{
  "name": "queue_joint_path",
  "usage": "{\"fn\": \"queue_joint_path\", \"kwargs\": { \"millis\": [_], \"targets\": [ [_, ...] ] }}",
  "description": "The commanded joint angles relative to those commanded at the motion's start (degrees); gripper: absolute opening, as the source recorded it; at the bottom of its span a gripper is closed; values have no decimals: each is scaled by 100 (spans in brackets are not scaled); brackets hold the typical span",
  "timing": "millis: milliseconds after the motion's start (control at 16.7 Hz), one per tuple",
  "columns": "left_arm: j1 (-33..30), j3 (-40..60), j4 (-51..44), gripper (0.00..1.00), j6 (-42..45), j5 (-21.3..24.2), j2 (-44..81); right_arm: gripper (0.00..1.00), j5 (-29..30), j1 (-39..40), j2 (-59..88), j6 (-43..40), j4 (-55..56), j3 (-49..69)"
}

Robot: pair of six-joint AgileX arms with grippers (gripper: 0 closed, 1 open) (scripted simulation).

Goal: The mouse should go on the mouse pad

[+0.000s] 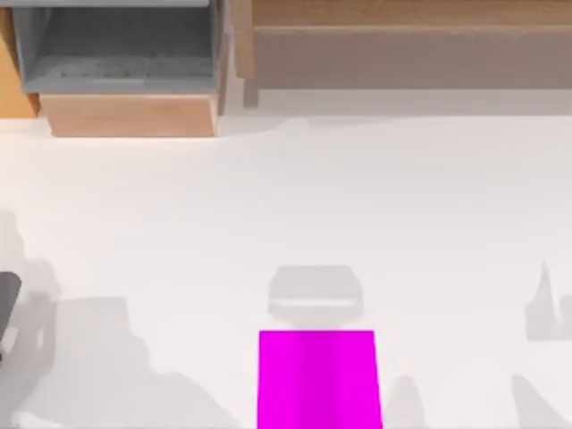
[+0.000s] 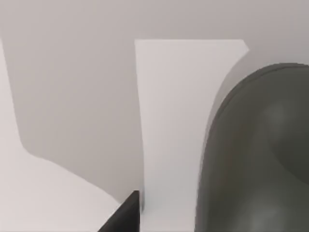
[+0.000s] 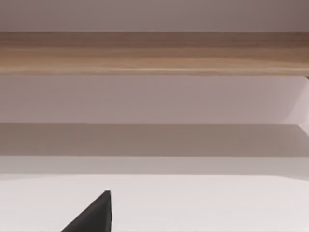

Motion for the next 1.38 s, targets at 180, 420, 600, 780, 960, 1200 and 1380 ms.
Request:
{"fn": "queue_joint_path", "kwargs": {
  "millis": [180, 420, 600, 780, 960, 1200, 1380],
  "targets": [
    [0, 0, 0, 2, 0, 0, 0, 100, 0, 0, 0, 0, 0, 0],
    [0, 0, 0, 0, 0, 0, 0, 100, 0, 0, 0, 0, 0, 0],
    [0, 0, 0, 0, 0, 0, 0, 100, 0, 0, 0, 0, 0, 0],
    [-19, 154, -420, 0, -157, -78, -317, 100, 0, 0, 0, 0, 0, 0],
    [4, 448, -832, 0, -148, -82, -460, 100, 0, 0, 0, 0, 0, 0],
    [-20, 1109, -2090, 0, -144, -85, -865, 100, 0, 0, 0, 0, 0, 0],
    [-39, 1551, -2762, 0, -169, -80, -1177, 100, 0, 0, 0, 0, 0, 0]
  ]
}}
